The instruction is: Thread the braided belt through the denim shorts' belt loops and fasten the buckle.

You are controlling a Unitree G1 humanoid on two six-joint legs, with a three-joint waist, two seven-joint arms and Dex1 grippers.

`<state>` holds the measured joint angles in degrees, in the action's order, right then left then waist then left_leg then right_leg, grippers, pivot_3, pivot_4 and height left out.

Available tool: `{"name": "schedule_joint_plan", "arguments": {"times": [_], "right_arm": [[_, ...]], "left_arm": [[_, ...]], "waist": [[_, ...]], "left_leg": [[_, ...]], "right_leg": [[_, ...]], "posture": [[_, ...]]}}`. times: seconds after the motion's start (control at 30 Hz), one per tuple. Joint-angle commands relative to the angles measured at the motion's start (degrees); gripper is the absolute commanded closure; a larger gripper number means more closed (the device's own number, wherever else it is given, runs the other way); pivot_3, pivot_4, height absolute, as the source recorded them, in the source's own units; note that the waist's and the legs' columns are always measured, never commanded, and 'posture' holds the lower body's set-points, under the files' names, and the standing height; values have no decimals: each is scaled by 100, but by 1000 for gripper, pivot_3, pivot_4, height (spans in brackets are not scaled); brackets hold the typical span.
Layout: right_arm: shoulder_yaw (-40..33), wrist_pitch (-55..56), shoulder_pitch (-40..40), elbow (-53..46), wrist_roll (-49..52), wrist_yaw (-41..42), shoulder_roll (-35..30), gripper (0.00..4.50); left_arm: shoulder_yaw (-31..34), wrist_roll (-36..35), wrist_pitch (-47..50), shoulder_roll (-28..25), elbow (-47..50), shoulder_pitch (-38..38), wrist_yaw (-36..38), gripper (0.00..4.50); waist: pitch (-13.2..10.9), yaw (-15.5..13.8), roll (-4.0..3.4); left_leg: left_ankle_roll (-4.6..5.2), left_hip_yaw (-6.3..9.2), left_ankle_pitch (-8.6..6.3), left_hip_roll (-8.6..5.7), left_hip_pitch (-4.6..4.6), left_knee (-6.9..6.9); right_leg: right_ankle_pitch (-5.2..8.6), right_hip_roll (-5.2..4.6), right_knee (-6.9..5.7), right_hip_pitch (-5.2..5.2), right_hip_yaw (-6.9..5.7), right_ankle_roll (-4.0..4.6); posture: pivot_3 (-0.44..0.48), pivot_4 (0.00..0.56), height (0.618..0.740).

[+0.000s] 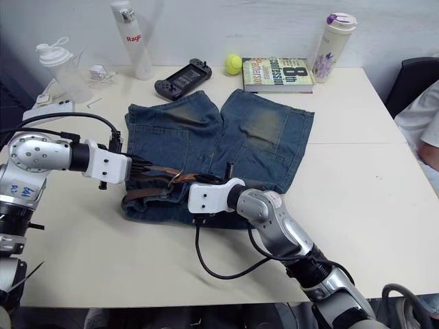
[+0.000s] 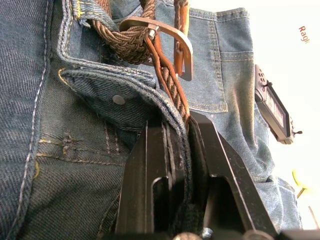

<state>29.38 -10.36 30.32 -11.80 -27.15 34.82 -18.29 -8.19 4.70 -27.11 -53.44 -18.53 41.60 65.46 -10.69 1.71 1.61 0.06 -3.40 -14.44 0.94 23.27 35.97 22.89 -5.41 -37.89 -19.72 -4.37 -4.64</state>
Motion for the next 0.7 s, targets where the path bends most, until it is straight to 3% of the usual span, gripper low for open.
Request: {"name": "schedule_joint_plan", "arguments": {"times": [0.03, 0.27, 0.57, 0.7], "right_arm": [[10, 103, 106, -157, -24, 18, 94, 4441], [2, 97, 98, -150, -24, -6, 127, 4441], [0, 78, 88, -105, -85, 3, 207, 4441], [-31, -93, -55, -229, 43, 236, 169, 4441]], "left_arm": [[-54, -36, -124, 49, 113, 144, 64, 4500], [-172, -51, 50, 406, 227, 23, -84, 4500], [-46, -736, 2043, 1573, 1313, -533, -472, 4500], [-85, -751, 2301, 1825, 1466, -686, -455, 4500]], "waist": [[0, -5, 0], [0, -8, 0], [1, -2, 1], [1, -13, 1]], "left_leg": [[0, 0, 0, 0, 0, 0], [0, 2, 0, 0, 0, 5], [2, 14, -1, -3, 3, 14], [1, 19, 0, -2, 2, 14]], "right_leg": [[0, 0, 0, 0, 0, 0], [0, 0, -5, 1, -1, 0], [0, -1, -8, 6, 1, 0], [0, 1, -9, 7, -1, 0]], "posture": [[0, 150, 740], [0, 150, 740], [0, 150, 740], [0, 150, 740]]}}
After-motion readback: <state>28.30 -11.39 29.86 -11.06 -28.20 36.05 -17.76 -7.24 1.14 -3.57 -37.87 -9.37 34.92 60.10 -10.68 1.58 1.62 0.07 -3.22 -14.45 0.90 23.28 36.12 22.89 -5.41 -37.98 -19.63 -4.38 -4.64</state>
